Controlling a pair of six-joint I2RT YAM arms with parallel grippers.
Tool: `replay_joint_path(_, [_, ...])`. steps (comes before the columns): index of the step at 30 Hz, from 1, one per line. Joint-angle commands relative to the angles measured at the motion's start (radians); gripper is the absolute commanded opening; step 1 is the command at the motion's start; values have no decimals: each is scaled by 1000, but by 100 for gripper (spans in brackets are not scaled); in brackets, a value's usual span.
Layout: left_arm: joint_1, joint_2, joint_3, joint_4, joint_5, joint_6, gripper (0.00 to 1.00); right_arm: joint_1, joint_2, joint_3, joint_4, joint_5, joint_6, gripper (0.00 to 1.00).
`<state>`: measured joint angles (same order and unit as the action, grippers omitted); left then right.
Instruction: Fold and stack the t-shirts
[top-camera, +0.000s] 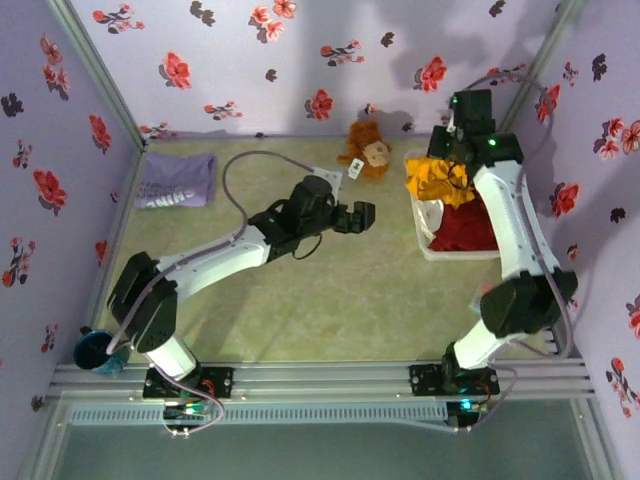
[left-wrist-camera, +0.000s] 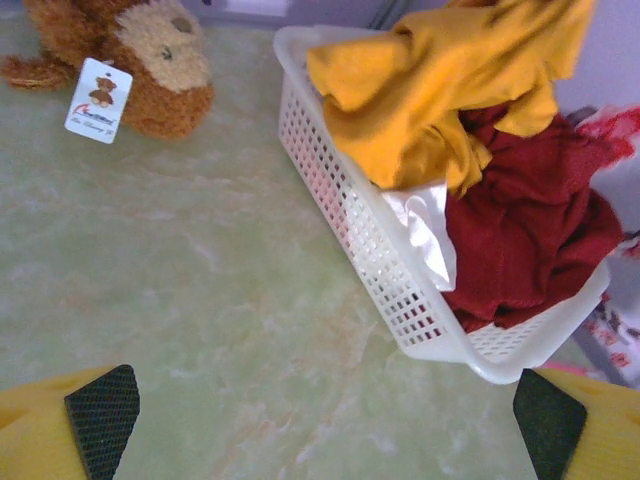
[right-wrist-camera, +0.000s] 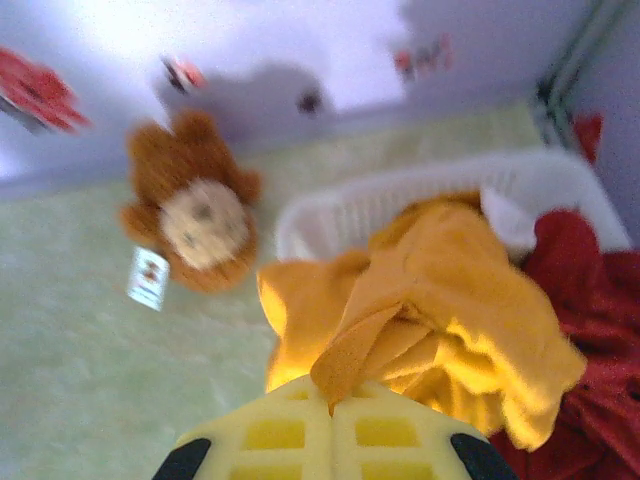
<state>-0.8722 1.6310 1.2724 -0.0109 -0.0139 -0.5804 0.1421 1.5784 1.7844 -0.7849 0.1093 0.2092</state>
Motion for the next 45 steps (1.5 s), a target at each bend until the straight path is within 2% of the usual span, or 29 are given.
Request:
replay_joint_path(1, [53, -71, -16, -21, 59, -74, 99, 22, -89, -25, 170, 4, -35, 0])
replay_joint_path(6, [153, -160, -40, -106, 103, -99, 99, 90, -184, 32, 263, 18, -118, 0])
replay_joint_path(11, [295, -267, -77, -225, 174, -124, 99, 154, -174, 253, 207, -49, -122, 0])
replay_joint_path(18, [489, -441, -166, -345, 229, -76, 99, 366, -156, 475, 222, -67, -198, 0])
replay_joint_path(22, [609, -519, -192, -438, 272, -36, 99, 440, -129, 568, 175, -83, -170, 0])
replay_joint_path(25, [695, -571, -213, -490, 304, -16, 99, 485, -155, 471, 156, -67, -83, 0])
replay_joint_path(27, [739, -595, -228, -522, 323, -1, 99, 524, -187, 330, 145, 19, -26, 0])
replay_joint_path(32, [774, -638, -280, -588, 329, 79, 100, 536, -248, -184, 152, 153, 235, 0])
replay_joint_path(33, [774, -641, -292, -597, 329, 83, 99, 535, -251, -259, 165, 172, 261, 4])
replay_joint_path(34, [774, -645, -307, -605, 335, 83, 99, 535, -255, -351, 173, 206, 310, 22])
replay_joint_path(35, [774, -648, -325, -611, 346, 82, 99, 534, -259, -425, 173, 242, 354, 34])
replay_joint_path(37, [773, -652, -362, -617, 373, 68, 99, 533, -266, -532, 175, 266, 396, 52])
replay_joint_path(41, [736, -669, -460, -595, 409, -15, 90, 533, -285, -620, 122, 247, 417, 58])
replay_joint_path(45, [614, -646, -553, -535, 422, -95, 78, 531, -323, -667, 77, 231, 446, 60])
